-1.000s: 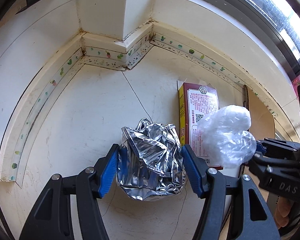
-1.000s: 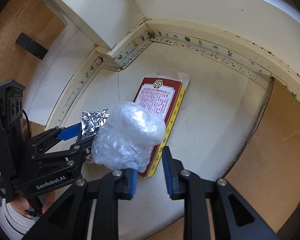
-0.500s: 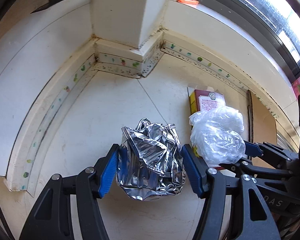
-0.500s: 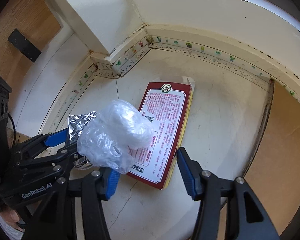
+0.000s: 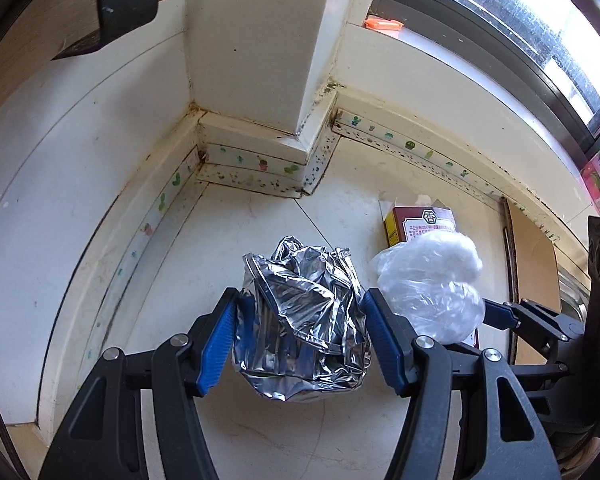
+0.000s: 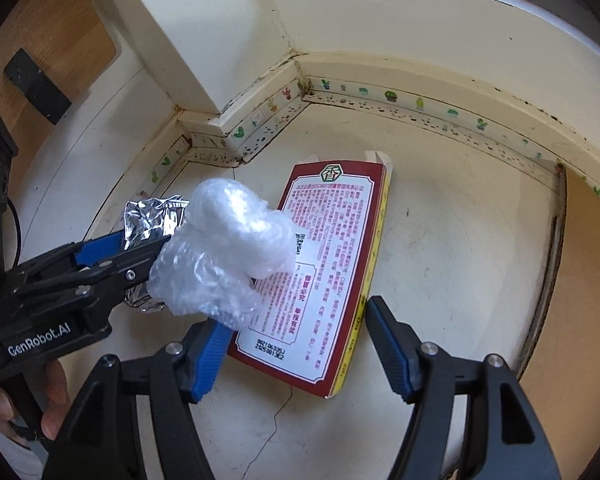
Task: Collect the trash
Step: 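Grasp the red-and-white box with the right tool while the left holds the foil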
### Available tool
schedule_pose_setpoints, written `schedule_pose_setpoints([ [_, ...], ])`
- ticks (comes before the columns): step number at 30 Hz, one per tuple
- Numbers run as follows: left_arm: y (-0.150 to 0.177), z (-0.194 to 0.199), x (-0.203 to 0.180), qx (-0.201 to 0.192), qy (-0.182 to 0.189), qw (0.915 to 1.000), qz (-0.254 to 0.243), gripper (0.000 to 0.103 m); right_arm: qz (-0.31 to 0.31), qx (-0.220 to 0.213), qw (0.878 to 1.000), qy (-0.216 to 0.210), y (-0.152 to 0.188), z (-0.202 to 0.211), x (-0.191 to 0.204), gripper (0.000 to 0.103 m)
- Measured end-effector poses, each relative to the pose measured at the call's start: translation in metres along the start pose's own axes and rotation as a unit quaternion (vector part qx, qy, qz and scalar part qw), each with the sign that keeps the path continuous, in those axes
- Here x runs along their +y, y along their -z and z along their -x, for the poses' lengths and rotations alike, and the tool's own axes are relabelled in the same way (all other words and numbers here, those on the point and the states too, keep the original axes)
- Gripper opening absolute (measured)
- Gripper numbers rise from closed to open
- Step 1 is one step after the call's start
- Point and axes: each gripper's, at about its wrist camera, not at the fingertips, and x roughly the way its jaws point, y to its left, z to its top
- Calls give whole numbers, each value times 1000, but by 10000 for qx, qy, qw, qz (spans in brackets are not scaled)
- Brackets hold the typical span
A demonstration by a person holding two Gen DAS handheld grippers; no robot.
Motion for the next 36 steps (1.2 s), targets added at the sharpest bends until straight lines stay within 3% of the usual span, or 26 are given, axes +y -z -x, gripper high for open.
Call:
schedule_pose_setpoints([
  [9, -1, -9, 15, 66, 58, 9999, 50, 61, 671, -117, 9927, 991, 0, -13, 26, 69],
  [11, -1, -11, 15, 63, 102, 9999, 2, 61, 791, -197, 9892, 1217, 1, -14, 30, 61],
  [19, -1, -8, 22, -17, -111, 9999, 90, 61, 908, -212, 9881, 1221, -7, -11, 23, 60],
  [25, -4, -16, 29, -63, -583, 9979, 261, 61, 1194, -129, 9869, 1080, -18, -14, 29, 60],
  [28, -5, -20, 27, -79, -532, 9984, 184, 61, 1476, -111, 9850, 886, -11, -13, 41, 60],
  [30, -4, -19, 22, -111, -604, 9981, 35, 61, 1638, -200, 9814, 984, -5, -10, 47, 60],
  [36, 11, -1, 19, -146, -437, 9989, -78, 61, 1675, -357, 9826, 723, 13, 21, 44, 60],
])
